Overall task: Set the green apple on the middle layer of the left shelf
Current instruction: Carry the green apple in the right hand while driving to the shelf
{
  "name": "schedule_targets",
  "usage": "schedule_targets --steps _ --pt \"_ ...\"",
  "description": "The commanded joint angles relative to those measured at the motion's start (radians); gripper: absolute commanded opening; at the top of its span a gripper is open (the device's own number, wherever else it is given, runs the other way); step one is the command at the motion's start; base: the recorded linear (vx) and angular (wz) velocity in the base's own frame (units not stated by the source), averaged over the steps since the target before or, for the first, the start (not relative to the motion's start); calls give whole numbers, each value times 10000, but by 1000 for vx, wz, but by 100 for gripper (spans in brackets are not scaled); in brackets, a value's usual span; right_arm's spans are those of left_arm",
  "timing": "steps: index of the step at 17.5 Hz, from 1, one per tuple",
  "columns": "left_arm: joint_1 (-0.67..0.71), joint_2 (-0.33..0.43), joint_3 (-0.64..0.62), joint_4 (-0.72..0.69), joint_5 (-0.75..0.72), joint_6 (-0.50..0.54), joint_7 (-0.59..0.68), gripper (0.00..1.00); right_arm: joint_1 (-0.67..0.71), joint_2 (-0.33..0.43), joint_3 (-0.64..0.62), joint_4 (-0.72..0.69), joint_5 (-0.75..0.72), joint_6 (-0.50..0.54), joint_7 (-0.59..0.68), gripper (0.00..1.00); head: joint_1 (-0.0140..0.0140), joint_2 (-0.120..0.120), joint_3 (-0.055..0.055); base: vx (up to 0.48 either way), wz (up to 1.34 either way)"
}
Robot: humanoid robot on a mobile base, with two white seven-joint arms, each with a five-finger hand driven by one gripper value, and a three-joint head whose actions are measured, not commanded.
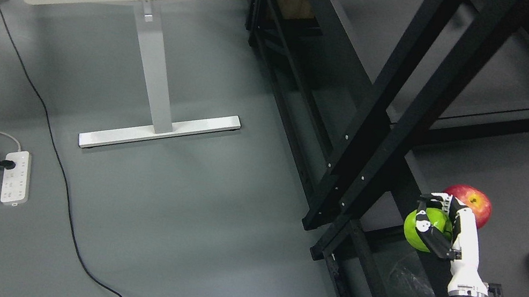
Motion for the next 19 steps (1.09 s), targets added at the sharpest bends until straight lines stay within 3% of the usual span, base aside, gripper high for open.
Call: schedule_targets --steps 1,19 --pt "0 175 9 0 -1 -10 0 100 -198 -61 -866 3 1 10 -4 0 0 0 0 -42 -381" --pt "0 175 -21 0 -1 5 0 100 -643 -261 -1158 2 1 26 -35 0 0 0 0 1 -546"
